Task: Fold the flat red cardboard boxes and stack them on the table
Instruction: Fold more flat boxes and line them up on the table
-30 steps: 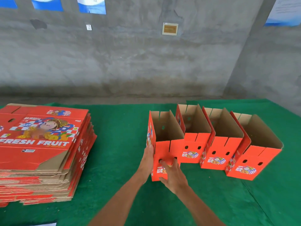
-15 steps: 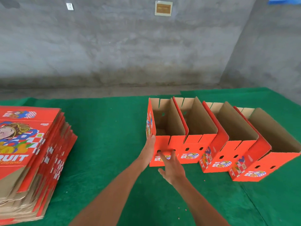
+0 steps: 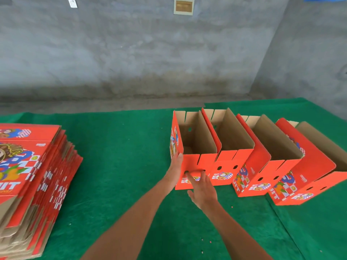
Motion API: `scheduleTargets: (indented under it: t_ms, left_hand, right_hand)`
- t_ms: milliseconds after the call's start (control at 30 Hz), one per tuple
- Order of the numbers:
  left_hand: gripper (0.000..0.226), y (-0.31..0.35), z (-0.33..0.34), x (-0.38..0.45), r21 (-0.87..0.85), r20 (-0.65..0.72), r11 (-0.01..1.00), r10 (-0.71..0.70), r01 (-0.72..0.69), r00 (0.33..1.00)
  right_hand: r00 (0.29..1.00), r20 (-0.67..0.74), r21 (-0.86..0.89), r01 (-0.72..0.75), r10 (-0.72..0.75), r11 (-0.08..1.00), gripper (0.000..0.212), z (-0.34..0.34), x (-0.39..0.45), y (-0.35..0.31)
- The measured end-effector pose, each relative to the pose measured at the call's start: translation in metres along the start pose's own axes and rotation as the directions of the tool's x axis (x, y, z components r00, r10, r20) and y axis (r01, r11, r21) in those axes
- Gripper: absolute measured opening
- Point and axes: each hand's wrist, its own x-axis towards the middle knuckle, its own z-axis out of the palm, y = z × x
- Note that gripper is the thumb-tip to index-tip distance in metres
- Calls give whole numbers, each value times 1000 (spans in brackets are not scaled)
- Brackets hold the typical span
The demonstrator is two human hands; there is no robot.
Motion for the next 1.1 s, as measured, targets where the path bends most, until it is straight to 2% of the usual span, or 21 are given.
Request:
scheduleTargets:
  t_ms: [133, 200, 267, 333, 400, 467, 500, 567, 700, 833, 967, 1100]
  left_hand:
    - [26, -7, -18, -8, 69, 3, 998, -7, 7, 1000]
    - [32, -16, -38, -13, 198, -39, 980, 25, -17, 999]
    - [40, -22, -71, -21, 413, -147, 910, 81, -13, 986]
    - [33, -20, -115, -36, 624, -226, 781, 196, -13, 954]
    - [32, -14, -165, -57, 816, -262, 578, 351, 12, 899]
    - [36, -5, -216, -84, 917, -291, 384, 456, 108, 841]
    - [38, -3, -242, -100, 928, -316, 334, 473, 165, 823]
    - [43, -1, -292, -135, 911, -398, 307, 473, 276, 786]
    - [48, -10, -380, -202, 818, -571, 364, 431, 445, 698]
    - [74, -14, -444, -253, 734, -672, 415, 335, 537, 660]
    - [112, -23, -473, -285, 709, -700, 348, 249, 613, 669]
    - [145, -30, -476, -301, 724, -680, 298, 164, 622, 714]
  right_hand:
    - [997, 62, -6, -38, 38, 999, 63, -11, -7, -22]
    - [998, 54, 6, -31, 30, 1000, 53, -20, -11, -44]
    - [999, 5, 16, 34, -34, 999, 44, -34, -13, -71]
    - [990, -72, 27, 125, -123, 992, 42, -48, -11, -106]
    - [967, -134, 42, 222, -215, 974, 43, -62, -8, -146]
    - [945, -164, 73, 299, -284, 952, 44, -74, -6, -190]
    - [933, -174, 87, 333, -315, 939, 44, -78, -6, -213]
    - [908, -184, 115, 401, -377, 909, 45, -83, -8, -261]
    - [874, -174, 250, 485, -454, 838, 48, -80, -21, -352]
    - [854, -187, 376, 520, -486, 767, 47, -64, -41, -421]
    - [873, -230, 464, 487, -430, 740, 23, -50, -51, -457]
    - [912, -201, 578, 404, -357, 709, 22, -52, -54, -475]
